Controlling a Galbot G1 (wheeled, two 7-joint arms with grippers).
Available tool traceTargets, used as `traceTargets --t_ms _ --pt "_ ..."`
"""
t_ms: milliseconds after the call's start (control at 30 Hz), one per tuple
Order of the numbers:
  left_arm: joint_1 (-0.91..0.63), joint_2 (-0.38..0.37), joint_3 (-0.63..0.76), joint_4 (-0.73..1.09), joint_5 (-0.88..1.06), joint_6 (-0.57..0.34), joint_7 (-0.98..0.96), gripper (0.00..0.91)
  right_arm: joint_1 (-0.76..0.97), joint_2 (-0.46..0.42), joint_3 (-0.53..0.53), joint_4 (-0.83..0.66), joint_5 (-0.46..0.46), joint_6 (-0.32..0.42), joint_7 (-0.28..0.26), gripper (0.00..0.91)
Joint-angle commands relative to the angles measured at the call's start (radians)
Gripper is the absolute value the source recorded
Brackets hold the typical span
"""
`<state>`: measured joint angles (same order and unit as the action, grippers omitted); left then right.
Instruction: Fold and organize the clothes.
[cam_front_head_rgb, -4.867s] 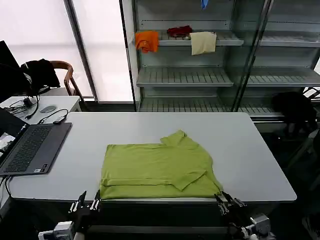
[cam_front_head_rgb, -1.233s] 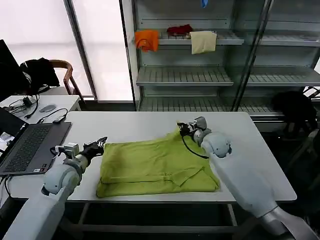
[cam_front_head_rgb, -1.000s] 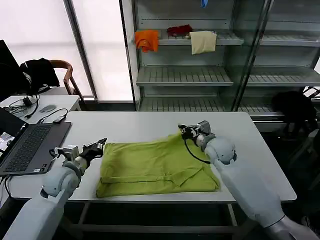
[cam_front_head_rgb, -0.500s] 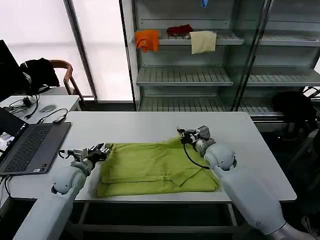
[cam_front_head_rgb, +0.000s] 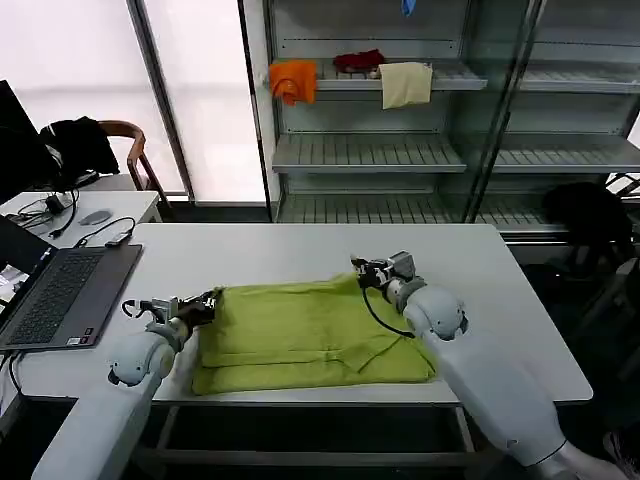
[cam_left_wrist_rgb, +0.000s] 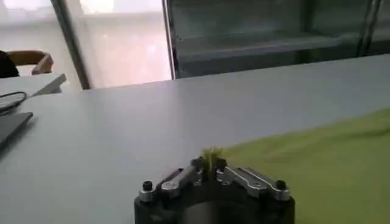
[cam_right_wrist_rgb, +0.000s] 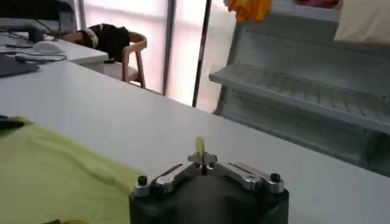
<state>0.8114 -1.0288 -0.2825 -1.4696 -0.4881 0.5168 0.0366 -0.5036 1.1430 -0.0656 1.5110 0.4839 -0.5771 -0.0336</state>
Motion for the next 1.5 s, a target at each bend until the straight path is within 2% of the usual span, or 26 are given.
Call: traceTargets --t_ms 33,200,400,867,1100,1267,1500 --pt "-0.003 0.001 0.009 0.007 0.006 -0.024 0.003 0.0 0.006 0.001 -0.003 -0.009 0.0 0.001 0.001 0.0" --pt "0.012 0.008 0.008 -0.016 -0.024 -0.077 -0.016 0.0 0.0 -0.003 0.0 -0.003 0.001 0.003 0.004 0.0" --pt "0.067 0.039 -0.011 -0.149 -0.093 -0.087 -0.04 0.0 -0.024 -0.023 0.013 0.039 0.014 0.002 0.004 0.0" --pt "0.293 0.108 -0.116 -0.428 -0.12 -0.105 -0.046 0.0 -0.209 -0.128 0.1 0.249 0.049 -0.001 0.022 0.0" --pt "0.392 0.103 -0.161 -0.527 -0.1 -0.087 -0.095 0.0 -0.288 -0.194 0.151 0.361 0.065 -0.001 0.044 0.0" --pt "0.45 0.09 -0.183 -0.59 -0.051 -0.038 -0.118 0.0 -0.316 -0.234 0.167 0.421 0.074 -0.002 0.056 0.0" --pt "0.527 0.068 -0.211 -0.64 -0.019 -0.011 -0.139 0.0 -0.399 -0.272 0.198 0.526 0.07 -0.003 0.055 0.0"
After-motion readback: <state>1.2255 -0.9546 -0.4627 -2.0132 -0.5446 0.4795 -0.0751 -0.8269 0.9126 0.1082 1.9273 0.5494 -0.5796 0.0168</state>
